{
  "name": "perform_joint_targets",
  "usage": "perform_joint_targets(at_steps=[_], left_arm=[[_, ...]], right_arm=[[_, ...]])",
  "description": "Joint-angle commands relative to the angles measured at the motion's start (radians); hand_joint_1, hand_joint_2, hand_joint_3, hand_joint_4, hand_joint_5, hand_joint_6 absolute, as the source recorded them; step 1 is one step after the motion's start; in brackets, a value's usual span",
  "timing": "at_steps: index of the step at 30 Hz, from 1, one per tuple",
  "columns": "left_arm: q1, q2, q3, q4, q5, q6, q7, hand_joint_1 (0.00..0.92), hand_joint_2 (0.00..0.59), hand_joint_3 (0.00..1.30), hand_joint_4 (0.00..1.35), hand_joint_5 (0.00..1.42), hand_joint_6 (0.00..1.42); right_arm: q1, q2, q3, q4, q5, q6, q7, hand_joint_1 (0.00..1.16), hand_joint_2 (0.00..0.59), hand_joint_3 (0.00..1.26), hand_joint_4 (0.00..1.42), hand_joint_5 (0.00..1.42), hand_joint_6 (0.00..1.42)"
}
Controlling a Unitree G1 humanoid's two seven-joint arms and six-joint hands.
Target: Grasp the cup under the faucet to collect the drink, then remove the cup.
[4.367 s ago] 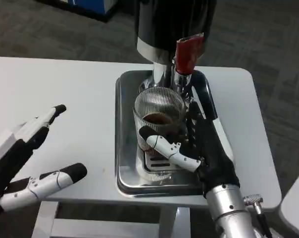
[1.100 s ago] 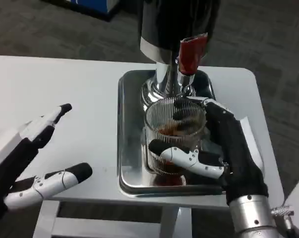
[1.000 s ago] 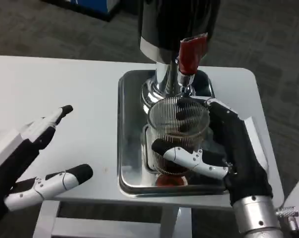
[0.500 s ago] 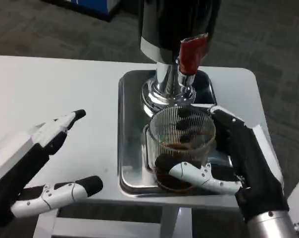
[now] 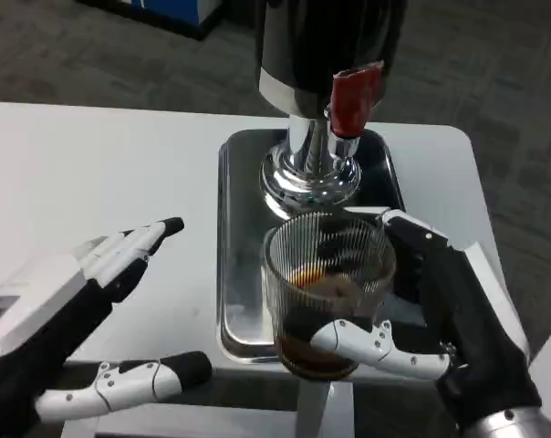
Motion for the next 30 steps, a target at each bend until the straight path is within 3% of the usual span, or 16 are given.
perform_joint_targets(at_steps=[1,14,30], left_arm=[[0.039,0.008,0.010,-0.055,0.015,-0.010,-0.022,0.000,0.077,0.00,0.00,0.00,0.00],[0.113,0.033,0.028,-0.121,0.053,-0.092,-0.072,0.000,0.078,0.00,0.00,0.00,0.00],[0.124,0.027,0.038,-0.154,0.065,-0.106,-0.090,0.000,0.078,0.00,0.00,0.00,0.00]], right_arm=[[0.034,-0.003,0.016,-0.073,0.030,0.008,0.016,0.88,0.154,0.65,0.65,0.89,1.02],[0.156,-0.030,0.072,-0.190,0.066,0.053,0.071,0.88,0.154,0.65,0.65,0.89,1.02],[0.185,-0.065,0.076,-0.249,0.086,0.079,0.092,0.88,0.160,0.65,0.65,0.89,1.02]])
